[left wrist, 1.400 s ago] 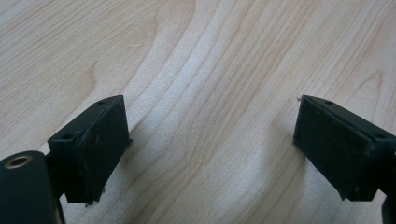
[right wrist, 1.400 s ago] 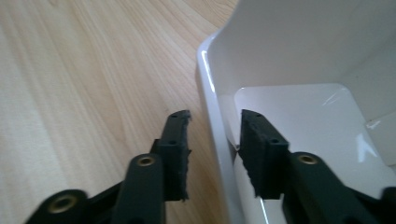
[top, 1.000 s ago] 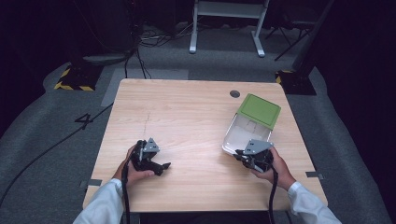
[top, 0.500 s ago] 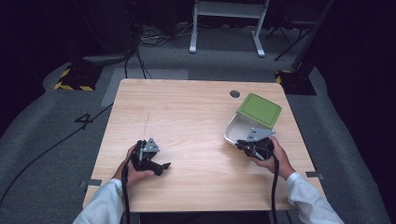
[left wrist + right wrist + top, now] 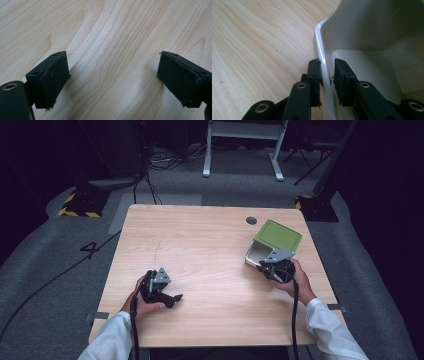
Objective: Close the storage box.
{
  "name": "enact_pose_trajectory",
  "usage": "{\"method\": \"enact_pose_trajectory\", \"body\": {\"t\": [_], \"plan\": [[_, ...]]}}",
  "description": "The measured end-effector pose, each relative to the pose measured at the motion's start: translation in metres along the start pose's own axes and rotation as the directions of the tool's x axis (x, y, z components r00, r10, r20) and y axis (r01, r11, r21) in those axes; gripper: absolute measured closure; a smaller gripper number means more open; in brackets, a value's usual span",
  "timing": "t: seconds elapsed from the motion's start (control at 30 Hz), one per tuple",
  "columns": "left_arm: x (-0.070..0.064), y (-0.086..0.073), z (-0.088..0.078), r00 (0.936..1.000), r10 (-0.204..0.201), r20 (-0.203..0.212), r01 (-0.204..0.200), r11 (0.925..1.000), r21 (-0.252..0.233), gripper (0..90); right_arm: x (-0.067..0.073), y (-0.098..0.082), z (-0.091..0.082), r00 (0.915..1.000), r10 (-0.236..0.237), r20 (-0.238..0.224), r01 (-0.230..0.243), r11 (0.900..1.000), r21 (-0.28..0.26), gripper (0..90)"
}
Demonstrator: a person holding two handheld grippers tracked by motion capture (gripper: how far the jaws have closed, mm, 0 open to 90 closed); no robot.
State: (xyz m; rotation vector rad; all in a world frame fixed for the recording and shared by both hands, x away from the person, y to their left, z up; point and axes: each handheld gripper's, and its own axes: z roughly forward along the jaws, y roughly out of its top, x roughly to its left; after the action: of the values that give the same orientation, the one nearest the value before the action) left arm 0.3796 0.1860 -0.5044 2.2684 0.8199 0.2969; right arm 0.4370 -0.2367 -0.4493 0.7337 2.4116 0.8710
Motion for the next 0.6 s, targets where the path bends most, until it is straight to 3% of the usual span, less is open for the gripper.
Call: {"method": "enact_pose_trajectory", "body": {"t": [0.3,0.6], "plan": [[0.000,0.000,0.000,1.0000,0.004,-0.001,-0.004,1.0000,-0.001,10.7,-0.012,0.000,0.000,0.9989,0.028,0.039,-0.028,1.000,0.008,72.4],[0.000,0.000,0.000,1.0000,0.004,-0.001,-0.004,1.0000,-0.001,10.7,-0.015,-0.001,0.000,0.9989,0.042,0.020,-0.042,0.999,0.002,72.9]]}}
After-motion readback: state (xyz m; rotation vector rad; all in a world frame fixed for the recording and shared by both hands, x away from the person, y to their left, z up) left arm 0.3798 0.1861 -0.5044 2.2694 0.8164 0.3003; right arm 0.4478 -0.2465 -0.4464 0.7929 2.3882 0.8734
